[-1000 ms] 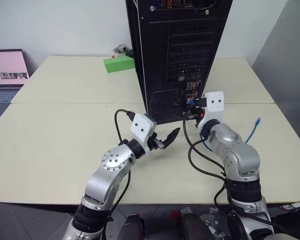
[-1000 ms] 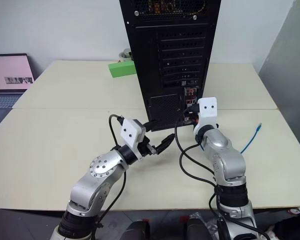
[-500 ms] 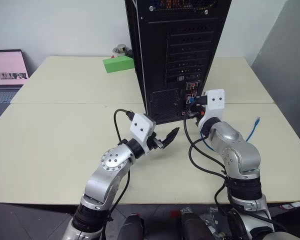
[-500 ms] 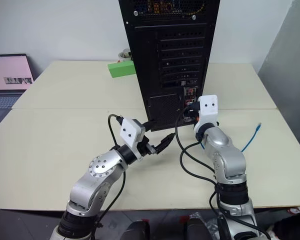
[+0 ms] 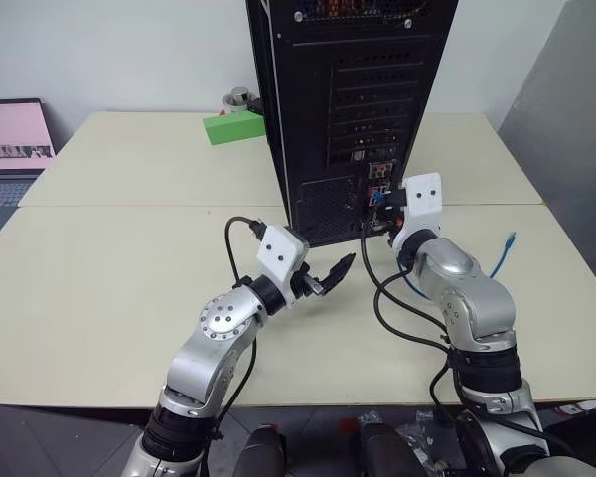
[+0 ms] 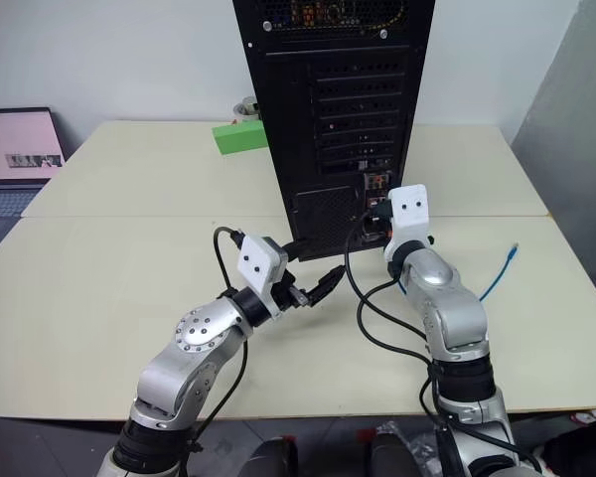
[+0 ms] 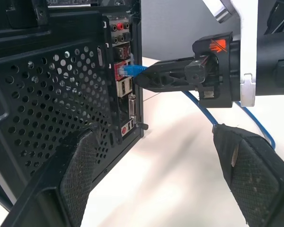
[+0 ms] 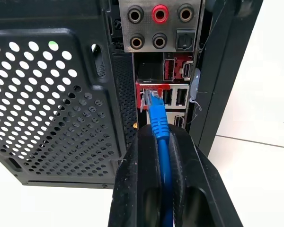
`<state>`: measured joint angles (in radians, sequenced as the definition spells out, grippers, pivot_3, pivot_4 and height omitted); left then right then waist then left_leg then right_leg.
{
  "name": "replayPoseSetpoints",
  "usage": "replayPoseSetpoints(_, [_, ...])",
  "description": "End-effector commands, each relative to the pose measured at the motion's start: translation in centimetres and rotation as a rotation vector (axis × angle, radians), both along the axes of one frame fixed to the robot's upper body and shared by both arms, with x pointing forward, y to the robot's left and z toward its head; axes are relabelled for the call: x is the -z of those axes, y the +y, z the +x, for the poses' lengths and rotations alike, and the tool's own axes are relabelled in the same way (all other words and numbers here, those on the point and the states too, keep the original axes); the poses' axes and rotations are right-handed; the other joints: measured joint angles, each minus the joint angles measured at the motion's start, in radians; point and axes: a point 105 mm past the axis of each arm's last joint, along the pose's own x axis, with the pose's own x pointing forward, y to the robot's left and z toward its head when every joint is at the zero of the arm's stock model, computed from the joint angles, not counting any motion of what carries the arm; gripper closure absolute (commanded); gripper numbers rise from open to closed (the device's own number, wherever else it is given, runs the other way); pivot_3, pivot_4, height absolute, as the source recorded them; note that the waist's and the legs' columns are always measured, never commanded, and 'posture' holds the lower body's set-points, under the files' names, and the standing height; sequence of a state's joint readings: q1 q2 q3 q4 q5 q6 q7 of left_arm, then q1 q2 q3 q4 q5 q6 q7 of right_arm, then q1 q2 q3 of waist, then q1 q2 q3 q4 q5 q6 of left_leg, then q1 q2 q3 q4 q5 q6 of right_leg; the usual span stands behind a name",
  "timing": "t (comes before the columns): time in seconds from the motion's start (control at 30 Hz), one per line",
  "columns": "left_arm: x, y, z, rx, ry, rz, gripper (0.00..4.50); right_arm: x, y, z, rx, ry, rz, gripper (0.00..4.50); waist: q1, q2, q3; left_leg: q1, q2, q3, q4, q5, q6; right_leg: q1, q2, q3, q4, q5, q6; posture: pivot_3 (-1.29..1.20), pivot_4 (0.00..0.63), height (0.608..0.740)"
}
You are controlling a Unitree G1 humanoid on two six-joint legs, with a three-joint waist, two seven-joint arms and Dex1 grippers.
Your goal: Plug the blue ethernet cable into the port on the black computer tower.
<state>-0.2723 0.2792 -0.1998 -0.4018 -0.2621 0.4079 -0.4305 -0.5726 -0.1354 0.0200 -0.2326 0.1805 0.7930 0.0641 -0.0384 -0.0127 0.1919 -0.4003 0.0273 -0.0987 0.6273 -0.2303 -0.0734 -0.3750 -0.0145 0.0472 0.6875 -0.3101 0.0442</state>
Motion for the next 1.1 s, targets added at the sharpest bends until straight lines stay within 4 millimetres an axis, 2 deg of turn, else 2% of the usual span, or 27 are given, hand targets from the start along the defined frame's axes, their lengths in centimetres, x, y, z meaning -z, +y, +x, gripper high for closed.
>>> replayPoseSetpoints(0.03, [-1.5, -0.1, -0.6, 0.013, -0.065, -0.011, 0.51, -2.4, 0.1, 0.1, -0.001, -0.077, 0.04, 4.5, -0.001, 0.0, 0.0, 0.0, 0.0, 0.0, 0.0, 0.0, 0.0, 0.0, 0.0, 0.0, 0.0, 0.0, 0.0, 0.0, 0.15, 0.74])
replayPoseSetpoints(0.13, [-1.4, -0.1, -0.6, 0.013, -0.064, -0.01, 0.51, -2.6, 0.2, 0.2, 0.013, -0.063, 0.075, 4.5, -0.004, 0.0, 0.0, 0.0, 0.0, 0.0, 0.0, 0.0, 0.0, 0.0, 0.0, 0.0, 0.0, 0.0, 0.0, 0.0, 0.15, 0.74])
replayPoseSetpoints(0.37, [-1.5, -0.1, -0.5, 0.01, -0.067, -0.009, 0.51, -4.0, 1.7, 0.7, 0.011, -0.05, 0.164, 4.5, -0.02, 0.0, 0.0, 0.0, 0.0, 0.0, 0.0, 0.0, 0.0, -0.001, 0.0, 0.0, 0.002, 0.0, 0.0, 0.0, 0.15, 0.74])
replayPoseSetpoints(0.8, [-1.5, 0.3, -0.4, -0.009, -0.07, -0.006, 0.51, -4.0, 2.5, 1.5, -0.021, -0.041, 0.175, 4.5, -0.031, 0.0, 0.0, 0.001, 0.001, 0.002, 0.0, 0.001, 0.001, -0.004, 0.002, 0.004, 0.006, 0.0, 0.0, 0.0, 0.15, 0.74])
replayPoseSetpoints(0.83, [-1.5, 0.4, -0.3, -0.017, -0.071, -0.005, 0.48, -3.9, 2.4, 1.4, -0.029, -0.041, 0.172, 4.17, -0.031, 0.0, 0.0, 0.001, 0.001, 0.002, 0.0, 0.001, 0.001, -0.004, 0.002, 0.004, 0.006, 0.0, 0.0, 0.0, 0.15, 0.74])
replayPoseSetpoints(0.97, [-1.5, 1.1, 0.0, -0.042, -0.073, 0.001, 0.46, -3.2, 2.2, 0.9, -0.062, -0.034, 0.126, 3.49, -0.027, 0.0, 0.0, 0.0, 0.001, 0.003, 0.0, 0.001, 0.001, -0.005, 0.002, 0.005, 0.007, 0.0, 0.0, 0.0, 0.15, 0.74])
replayPoseSetpoints(1.1, [-1.4, 2.2, 0.2, -0.071, -0.064, 0.017, 0.46, -2.5, 0.9, -0.2, -0.108, -0.026, 0.055, 2.54, -0.018, 0.0, 0.0, -0.001, 0.001, 0.003, -0.001, 0.0, 0.001, -0.005, 0.002, 0.005, 0.004, 0.0, 0.0, 0.0, 0.15, 0.74])
